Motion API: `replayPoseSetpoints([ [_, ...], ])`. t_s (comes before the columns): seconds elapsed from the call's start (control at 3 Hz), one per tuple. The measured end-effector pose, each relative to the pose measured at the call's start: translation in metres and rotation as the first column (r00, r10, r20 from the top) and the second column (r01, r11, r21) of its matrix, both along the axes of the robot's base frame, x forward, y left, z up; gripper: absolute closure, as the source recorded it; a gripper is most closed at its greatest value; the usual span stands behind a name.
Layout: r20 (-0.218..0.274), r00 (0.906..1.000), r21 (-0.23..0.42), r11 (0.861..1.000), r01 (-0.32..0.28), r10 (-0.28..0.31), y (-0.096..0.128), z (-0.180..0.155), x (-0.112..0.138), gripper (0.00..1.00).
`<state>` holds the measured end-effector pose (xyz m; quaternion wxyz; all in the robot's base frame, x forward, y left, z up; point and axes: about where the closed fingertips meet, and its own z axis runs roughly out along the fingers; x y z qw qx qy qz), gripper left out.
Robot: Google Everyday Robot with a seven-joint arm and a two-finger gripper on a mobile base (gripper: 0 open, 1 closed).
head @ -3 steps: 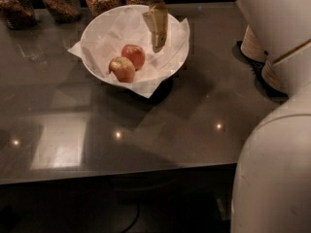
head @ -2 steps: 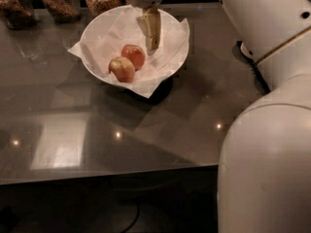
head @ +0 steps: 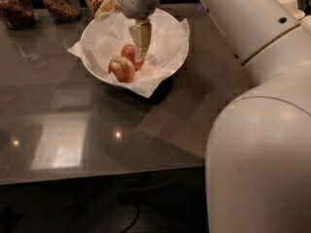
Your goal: Pick apple from white bowl
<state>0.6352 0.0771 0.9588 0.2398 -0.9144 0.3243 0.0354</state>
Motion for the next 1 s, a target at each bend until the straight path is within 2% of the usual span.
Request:
replayPoseSetpoints([
  [0.33, -0.03, 0.9994, -0.023, 1.0, -0.02, 0.019, 0.002, -0.018, 0.001, 0.12],
  [1.0, -0.058, 0.9979, -0.073, 0.997, -0.033, 0.029, -0.001, -0.051, 0.008, 0.17],
])
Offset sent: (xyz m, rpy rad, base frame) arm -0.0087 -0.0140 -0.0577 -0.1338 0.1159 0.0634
